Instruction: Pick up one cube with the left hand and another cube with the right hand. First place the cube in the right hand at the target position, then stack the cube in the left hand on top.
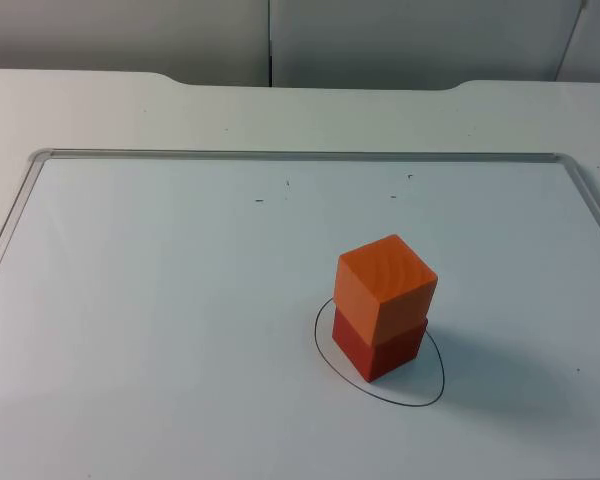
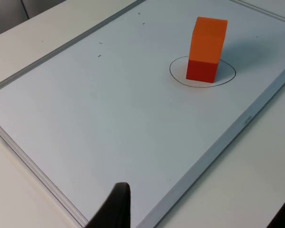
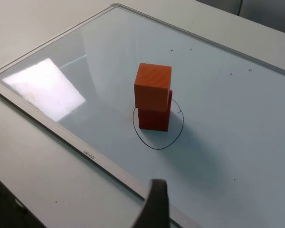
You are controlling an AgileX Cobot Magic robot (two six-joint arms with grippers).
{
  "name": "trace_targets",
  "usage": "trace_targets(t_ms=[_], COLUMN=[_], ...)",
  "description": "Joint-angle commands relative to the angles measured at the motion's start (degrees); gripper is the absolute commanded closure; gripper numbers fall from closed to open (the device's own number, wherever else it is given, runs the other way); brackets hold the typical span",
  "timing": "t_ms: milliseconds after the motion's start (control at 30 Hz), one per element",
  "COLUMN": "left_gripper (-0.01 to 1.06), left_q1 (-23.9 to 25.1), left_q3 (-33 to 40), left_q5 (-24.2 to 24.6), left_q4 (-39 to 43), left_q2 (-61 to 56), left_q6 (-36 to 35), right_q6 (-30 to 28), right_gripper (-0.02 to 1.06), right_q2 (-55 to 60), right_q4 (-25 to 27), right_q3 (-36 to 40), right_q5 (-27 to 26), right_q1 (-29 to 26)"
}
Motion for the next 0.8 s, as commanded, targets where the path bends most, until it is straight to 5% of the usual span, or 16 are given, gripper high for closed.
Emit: trace_targets(t_ms=[0, 433, 533, 667, 767], left_gripper=[0.00, 0.00, 0.00, 0.00, 0.00], left_q1=[-0.3, -0.3, -0.3, -0.3, -0.3], left_q3=[0.1, 0.1, 0.1, 0.1, 0.1], left_q5=[0.1, 0.1, 0.1, 0.1, 0.1], left_q4=[-0.7, -0.7, -0.7, -0.7, -0.7], left_q2=[-0.3, -0.3, -0.3, -0.3, -0.3], left_q6=[0.0, 0.0, 0.0, 0.0, 0.0], right_q6=[0.1, 0.1, 0.1, 0.1, 0.1], right_gripper=[0.32, 0.31, 0.24, 0.03, 0.00], right_q2=[-0.3, -0.3, -0.3, -0.3, -0.3], right_q4=[0.0, 0.9, 0.9, 1.1, 1.2], right_q3=[0.4, 0.4, 0.4, 0.4, 0.4], right_q5=[-0.5, -0.4, -0.4, -0.4, -0.4], right_q1=[0.1, 0.1, 0.1, 0.1, 0.1])
